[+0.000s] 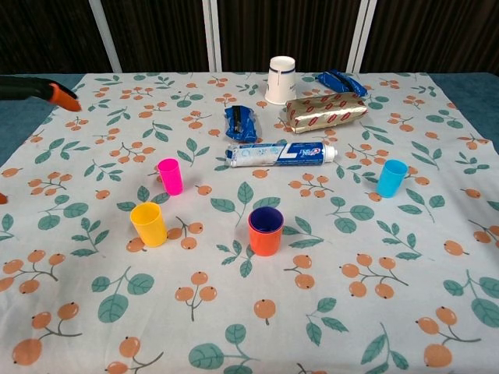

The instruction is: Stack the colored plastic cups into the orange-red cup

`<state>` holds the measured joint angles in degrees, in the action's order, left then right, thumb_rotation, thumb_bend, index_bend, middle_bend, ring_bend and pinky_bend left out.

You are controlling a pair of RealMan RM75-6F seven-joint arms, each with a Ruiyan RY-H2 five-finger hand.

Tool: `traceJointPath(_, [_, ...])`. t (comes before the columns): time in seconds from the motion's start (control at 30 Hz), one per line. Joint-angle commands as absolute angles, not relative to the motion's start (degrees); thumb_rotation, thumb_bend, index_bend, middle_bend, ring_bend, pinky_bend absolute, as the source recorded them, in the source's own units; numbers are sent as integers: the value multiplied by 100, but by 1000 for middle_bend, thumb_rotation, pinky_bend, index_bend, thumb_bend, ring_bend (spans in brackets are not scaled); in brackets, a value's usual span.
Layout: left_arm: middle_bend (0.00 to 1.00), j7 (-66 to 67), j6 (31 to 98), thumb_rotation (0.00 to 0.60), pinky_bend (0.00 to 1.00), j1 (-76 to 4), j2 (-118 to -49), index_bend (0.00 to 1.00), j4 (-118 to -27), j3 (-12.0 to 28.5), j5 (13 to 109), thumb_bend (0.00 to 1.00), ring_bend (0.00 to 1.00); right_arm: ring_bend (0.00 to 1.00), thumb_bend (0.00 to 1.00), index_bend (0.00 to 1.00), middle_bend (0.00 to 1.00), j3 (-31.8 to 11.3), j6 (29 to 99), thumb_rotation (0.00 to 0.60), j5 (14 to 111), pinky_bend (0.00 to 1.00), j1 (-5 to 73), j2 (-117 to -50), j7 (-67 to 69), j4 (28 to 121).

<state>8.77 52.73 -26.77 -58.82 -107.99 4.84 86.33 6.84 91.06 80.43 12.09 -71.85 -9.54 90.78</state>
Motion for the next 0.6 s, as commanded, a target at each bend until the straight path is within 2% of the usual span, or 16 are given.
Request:
traceJointPath(0.03, [0,1601,4756,600,47,-3203,-6110,187,-11115,678,8182,100,0,0,401,24,0,644,9066,600,8046,89,1181,-7195,-954,9079])
traceJointPath(0.23, [0,2307,4547,600,38,-3573,-6607,225,-11272,782,7566,121,0,0,401,24,0,541,8990,600,8032,90,1118,-7188,-955,9086])
traceJointPath(0.6, [0,3723,4707,600,33,-3982,-7164,274,-11330,568,6545,149,0,0,401,24,0,327,8927,600,8017,90,997,-7187,-931,9087])
